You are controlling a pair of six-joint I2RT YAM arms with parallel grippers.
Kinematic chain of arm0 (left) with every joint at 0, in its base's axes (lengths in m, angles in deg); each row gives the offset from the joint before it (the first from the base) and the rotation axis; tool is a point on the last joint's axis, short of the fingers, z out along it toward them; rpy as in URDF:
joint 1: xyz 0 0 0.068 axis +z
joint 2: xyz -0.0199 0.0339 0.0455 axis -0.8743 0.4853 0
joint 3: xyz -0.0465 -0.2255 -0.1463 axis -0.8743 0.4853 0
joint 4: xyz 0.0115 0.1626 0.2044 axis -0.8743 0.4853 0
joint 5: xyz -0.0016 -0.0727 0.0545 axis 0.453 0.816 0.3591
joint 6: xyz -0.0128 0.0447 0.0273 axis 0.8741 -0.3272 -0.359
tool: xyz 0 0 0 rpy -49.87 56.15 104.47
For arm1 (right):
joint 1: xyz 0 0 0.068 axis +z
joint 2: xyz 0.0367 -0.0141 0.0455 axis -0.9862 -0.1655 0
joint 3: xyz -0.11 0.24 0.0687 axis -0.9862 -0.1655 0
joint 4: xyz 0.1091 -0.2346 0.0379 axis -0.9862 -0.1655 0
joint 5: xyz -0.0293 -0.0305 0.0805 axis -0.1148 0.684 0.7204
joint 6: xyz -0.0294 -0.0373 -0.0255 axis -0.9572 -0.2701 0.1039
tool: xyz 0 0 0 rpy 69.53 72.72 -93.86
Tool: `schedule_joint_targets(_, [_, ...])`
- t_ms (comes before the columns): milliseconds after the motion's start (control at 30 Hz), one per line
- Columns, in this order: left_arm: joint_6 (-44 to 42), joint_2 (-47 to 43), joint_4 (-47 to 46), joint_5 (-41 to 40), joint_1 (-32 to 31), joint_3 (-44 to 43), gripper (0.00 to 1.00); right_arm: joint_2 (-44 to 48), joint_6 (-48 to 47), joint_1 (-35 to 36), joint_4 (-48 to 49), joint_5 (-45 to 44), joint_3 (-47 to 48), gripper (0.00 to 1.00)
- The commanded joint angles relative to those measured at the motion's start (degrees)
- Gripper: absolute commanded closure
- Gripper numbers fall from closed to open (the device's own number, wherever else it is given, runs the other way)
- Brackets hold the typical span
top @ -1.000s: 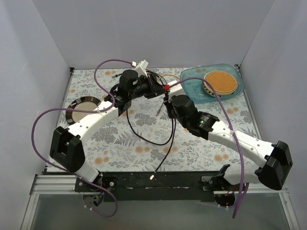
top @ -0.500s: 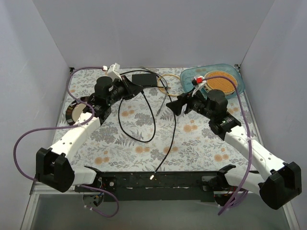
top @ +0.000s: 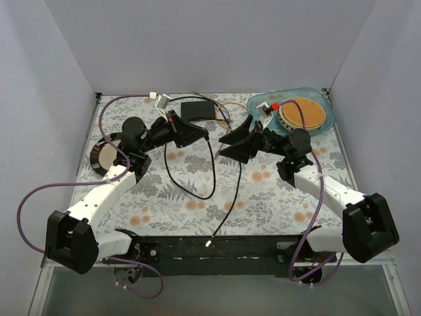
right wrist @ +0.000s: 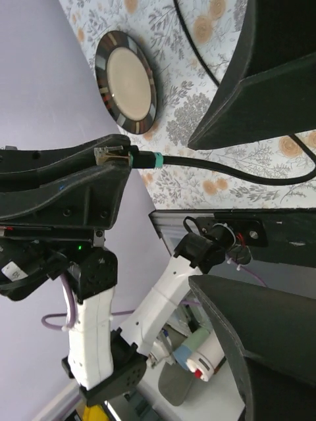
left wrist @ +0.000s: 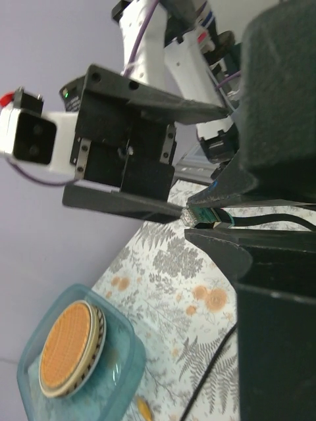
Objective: Insert the plug into the switch port
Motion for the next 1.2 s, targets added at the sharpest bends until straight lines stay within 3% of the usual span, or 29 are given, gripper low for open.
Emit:
schedule_joint_targets(0, [4.55, -1.29, -10.44, 8.94, -0.08, 1.39, 1.00, -2.07, 8.86, -0.41, 14.65, 2.58, -0.39, 0.18])
schedule_joint_targets(400, [7.28, -1.64, -13.70, 10.26, -0.17, 2.00, 1.00, -6.90, 11.41, 0.99, 16.06, -1.02, 2.68, 0.32])
schedule_joint_targets(633, [8.25, -1.73, -15.02, 10.70, -0.35, 2.18, 1.00, -11.99, 16.85, 3.19, 24.14, -1.81, 4.70, 0.40])
schedule_joint_targets(900, [7.72, -1.64, -14.14, 10.61, -0.79, 2.35, 1.00, -13.41, 17.91, 4.95, 25.12, -2.16, 6.46, 0.47])
schedule_joint_targets(1000, [7.81, -1.82, -14.23, 10.61, -0.87, 2.44, 1.00, -13.67, 18.35, 5.21, 25.55, -2.51, 6.55, 0.55])
schedule_joint_targets(1100, [7.72, -1.91, -14.14, 10.61, -0.88, 2.44, 1.00, -14.28, 19.67, 5.13, 28.26, -2.60, 6.37, 0.70])
schedule_joint_targets(1133, [7.64, -1.99, -14.14, 10.53, -0.96, 2.53, 1.00, -14.63, 20.89, 5.13, 28.89, -2.60, 6.46, 0.92])
schedule_joint_targets(1167, [7.64, -2.08, -14.14, 10.61, -0.88, 2.62, 1.00, -14.90, 21.51, 5.21, 29.42, -2.52, 6.64, 0.99])
